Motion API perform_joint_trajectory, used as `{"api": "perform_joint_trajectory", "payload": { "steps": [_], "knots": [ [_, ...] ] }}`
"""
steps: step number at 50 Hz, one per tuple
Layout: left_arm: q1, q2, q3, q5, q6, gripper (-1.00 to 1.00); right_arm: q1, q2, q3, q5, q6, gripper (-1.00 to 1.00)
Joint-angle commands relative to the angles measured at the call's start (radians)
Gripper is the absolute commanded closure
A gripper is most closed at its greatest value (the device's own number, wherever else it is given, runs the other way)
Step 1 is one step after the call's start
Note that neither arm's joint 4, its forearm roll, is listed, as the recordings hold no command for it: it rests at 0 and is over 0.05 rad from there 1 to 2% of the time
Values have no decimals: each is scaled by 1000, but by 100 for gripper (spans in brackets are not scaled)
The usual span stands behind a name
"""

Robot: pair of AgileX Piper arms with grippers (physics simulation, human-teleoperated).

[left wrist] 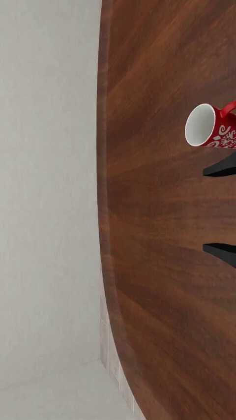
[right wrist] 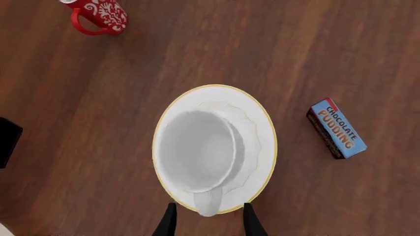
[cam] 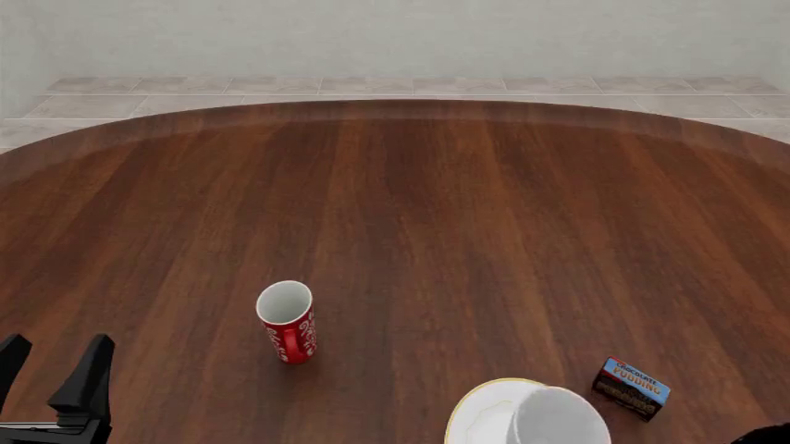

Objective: Put the white mug on the plate.

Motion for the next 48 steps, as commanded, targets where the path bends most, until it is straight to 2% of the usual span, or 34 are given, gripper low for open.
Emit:
{"api": "perform_joint_trajectory", "payload": {
  "steps": [1, 25, 48],
  "knots": [
    [0, 0, 0, 0, 0, -100, -1, -34, -33, 50, -3, -100],
    [0, 0, 0, 0, 0, -100, -16, -169, -178, 276, -25, -100],
    [0, 0, 0, 0, 0, -100, -50, -188, -269, 285, -43, -100]
  ]
}}
